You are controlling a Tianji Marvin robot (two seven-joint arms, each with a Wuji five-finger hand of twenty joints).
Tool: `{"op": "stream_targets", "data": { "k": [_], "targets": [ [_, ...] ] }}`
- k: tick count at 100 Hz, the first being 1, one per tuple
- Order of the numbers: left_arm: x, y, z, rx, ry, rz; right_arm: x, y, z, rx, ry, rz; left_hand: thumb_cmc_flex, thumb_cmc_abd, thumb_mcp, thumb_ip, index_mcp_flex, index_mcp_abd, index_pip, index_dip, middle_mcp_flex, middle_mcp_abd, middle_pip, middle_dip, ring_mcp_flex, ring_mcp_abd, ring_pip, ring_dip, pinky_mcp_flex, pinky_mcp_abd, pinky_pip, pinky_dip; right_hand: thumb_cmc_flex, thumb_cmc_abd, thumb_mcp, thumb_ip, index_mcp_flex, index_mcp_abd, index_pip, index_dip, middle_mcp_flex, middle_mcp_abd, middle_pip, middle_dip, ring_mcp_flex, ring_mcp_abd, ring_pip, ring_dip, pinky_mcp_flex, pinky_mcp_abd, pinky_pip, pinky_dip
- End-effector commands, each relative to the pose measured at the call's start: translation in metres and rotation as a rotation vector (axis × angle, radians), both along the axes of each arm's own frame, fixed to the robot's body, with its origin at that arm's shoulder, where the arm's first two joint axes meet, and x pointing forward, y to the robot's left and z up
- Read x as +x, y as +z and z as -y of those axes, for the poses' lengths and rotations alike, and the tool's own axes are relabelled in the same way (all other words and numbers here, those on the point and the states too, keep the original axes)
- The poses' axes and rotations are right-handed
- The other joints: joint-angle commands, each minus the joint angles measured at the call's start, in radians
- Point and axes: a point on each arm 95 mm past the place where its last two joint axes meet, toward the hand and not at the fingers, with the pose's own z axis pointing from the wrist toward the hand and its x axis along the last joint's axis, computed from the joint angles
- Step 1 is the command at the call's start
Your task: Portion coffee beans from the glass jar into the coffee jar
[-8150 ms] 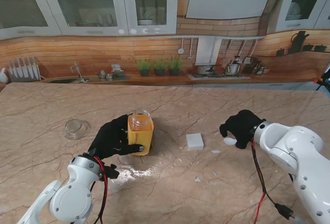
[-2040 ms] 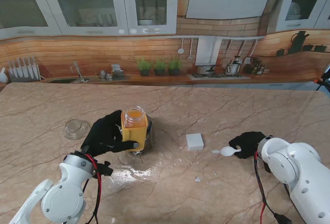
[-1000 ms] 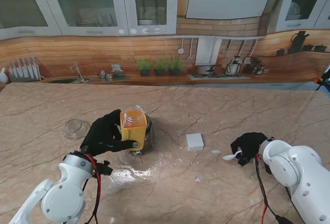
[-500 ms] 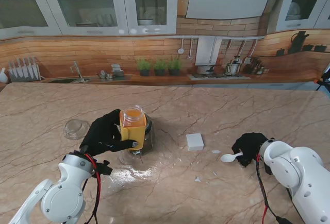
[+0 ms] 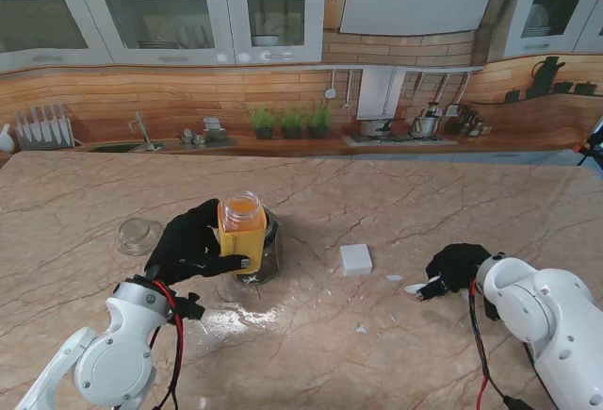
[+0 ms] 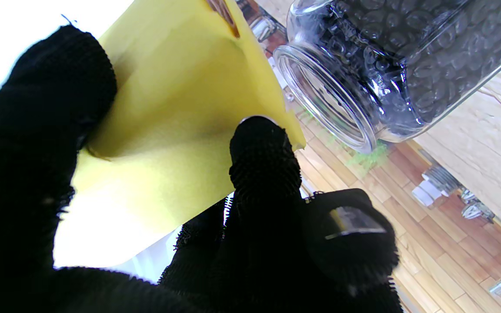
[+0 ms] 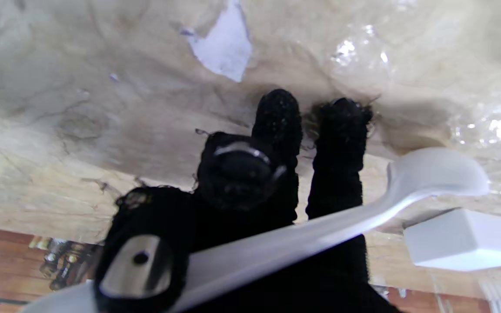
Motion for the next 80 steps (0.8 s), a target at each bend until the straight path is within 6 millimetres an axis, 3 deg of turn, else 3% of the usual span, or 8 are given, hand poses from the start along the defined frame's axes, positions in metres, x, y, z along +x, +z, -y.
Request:
{"op": "stream_targets", "data": {
  "k": [1, 6, 16, 38, 53, 63, 69, 80],
  "targets": [
    [-0.0016, -0.0007, 0.0011, -0.004, 0.000, -0.006, -0.0065, -0.0119, -0.0027, 0.018, -0.021, -0.035, 0.173, 0.217, 0.345, 0.118, 0.124, -0.172, 0.165, 0.061, 0.139, -0.086, 0.104, 0.069, -0.003, 0.058, -0.043, 0.006, 0.007, -0.036, 0.058, -0.013, 0.092, 0.236, -0.250, 0.062, 0.026, 0.073, -0.177, -0.045, 0.038, 0.051, 0.032, 0.013, 0.008, 0.098, 0.076, 0.017, 0.051, -0.046, 0.198, 0.022],
    [-0.0016, -0.0008, 0.0010, -0.002, 0.000, -0.006, -0.0066, -0.0128, -0.0035, 0.051, -0.043, -0.042, 0.174, 0.216, 0.345, 0.118, 0.124, -0.172, 0.165, 0.061, 0.138, -0.087, 0.103, 0.068, -0.003, 0.058, -0.043, 0.006, 0.007, -0.036, 0.059, -0.012, 0.148, 0.400, -0.488, 0.147, 0.054, 0.099, -0.175, -0.049, 0.051, 0.084, 0.041, 0.012, 0.007, 0.128, 0.114, 0.020, 0.054, -0.025, 0.230, 0.027],
    [-0.0016, -0.0009, 0.0009, -0.001, 0.000, -0.006, -0.0073, -0.0139, -0.0041, 0.082, -0.070, -0.051, 0.174, 0.217, 0.343, 0.117, 0.124, -0.173, 0.164, 0.061, 0.138, -0.087, 0.103, 0.068, -0.003, 0.058, -0.042, 0.006, 0.007, -0.035, 0.059, -0.012, 0.205, 0.496, -0.445, 0.237, 0.087, 0.122, -0.180, -0.049, 0.059, 0.116, 0.052, 0.015, 0.006, 0.162, 0.155, 0.026, 0.059, -0.007, 0.270, 0.035],
    [-0.0011, -0.0007, 0.0012, 0.004, -0.003, -0.003, -0.0075, -0.0146, -0.0040, 0.109, -0.081, -0.048, 0.175, 0.217, 0.343, 0.116, 0.125, -0.173, 0.164, 0.061, 0.138, -0.087, 0.101, 0.068, -0.003, 0.059, -0.044, 0.006, 0.007, -0.035, 0.059, -0.013, 0.177, 0.496, -0.214, 0.671, 0.100, 0.149, -0.179, -0.019, 0.062, 0.145, 0.071, 0.018, 0.005, 0.171, 0.186, 0.029, 0.062, -0.013, 0.292, 0.046],
    [-0.0011, -0.0016, 0.0007, 0.009, -0.001, -0.003, -0.0071, -0.0143, -0.0043, 0.122, -0.088, -0.050, 0.174, 0.217, 0.342, 0.115, 0.124, -0.175, 0.163, 0.060, 0.138, -0.087, 0.101, 0.068, -0.003, 0.060, -0.044, 0.007, 0.007, -0.035, 0.059, -0.013, 0.168, 0.517, -0.130, 0.812, 0.107, 0.162, -0.138, 0.039, 0.061, 0.162, 0.128, 0.056, 0.004, 0.182, 0.191, 0.032, 0.062, -0.002, 0.298, 0.050],
    [-0.0010, -0.0017, 0.0003, 0.009, 0.001, -0.004, -0.0068, -0.0144, -0.0042, 0.119, -0.086, -0.039, 0.174, 0.218, 0.342, 0.116, 0.123, -0.173, 0.163, 0.060, 0.138, -0.087, 0.101, 0.069, -0.003, 0.061, -0.045, 0.006, 0.007, -0.034, 0.059, -0.013, 0.132, 0.468, 0.063, 0.836, 0.099, 0.100, -0.024, 0.071, 0.079, 0.130, 0.201, 0.114, 0.005, 0.152, 0.238, 0.048, 0.066, -0.025, 0.314, 0.064],
    [-0.0009, -0.0015, 0.0001, 0.008, 0.002, -0.003, -0.0067, -0.0146, -0.0033, 0.097, -0.075, -0.023, 0.173, 0.218, 0.341, 0.116, 0.124, -0.173, 0.163, 0.060, 0.138, -0.087, 0.100, 0.069, -0.003, 0.062, -0.045, 0.007, 0.007, -0.034, 0.060, -0.013, -0.382, 1.016, 0.303, 0.762, 0.071, -0.003, 0.101, 0.090, 0.102, 0.077, 0.242, 0.150, 0.008, 0.090, 0.293, 0.067, 0.074, -0.071, 0.317, 0.105],
    [-0.0007, -0.0014, -0.0001, 0.007, 0.004, -0.002, -0.0065, -0.0154, -0.0031, 0.082, -0.066, -0.007, 0.173, 0.220, 0.342, 0.117, 0.123, -0.173, 0.163, 0.061, 0.138, -0.088, 0.100, 0.069, -0.003, 0.063, -0.046, 0.007, 0.007, -0.033, 0.059, -0.013, -0.457, 1.129, 0.336, 0.693, 0.097, -0.050, 0.168, 0.167, 0.142, 0.044, 0.289, 0.185, 0.010, 0.018, 0.376, 0.097, 0.087, -0.096, 0.317, 0.194]
  ]
}}
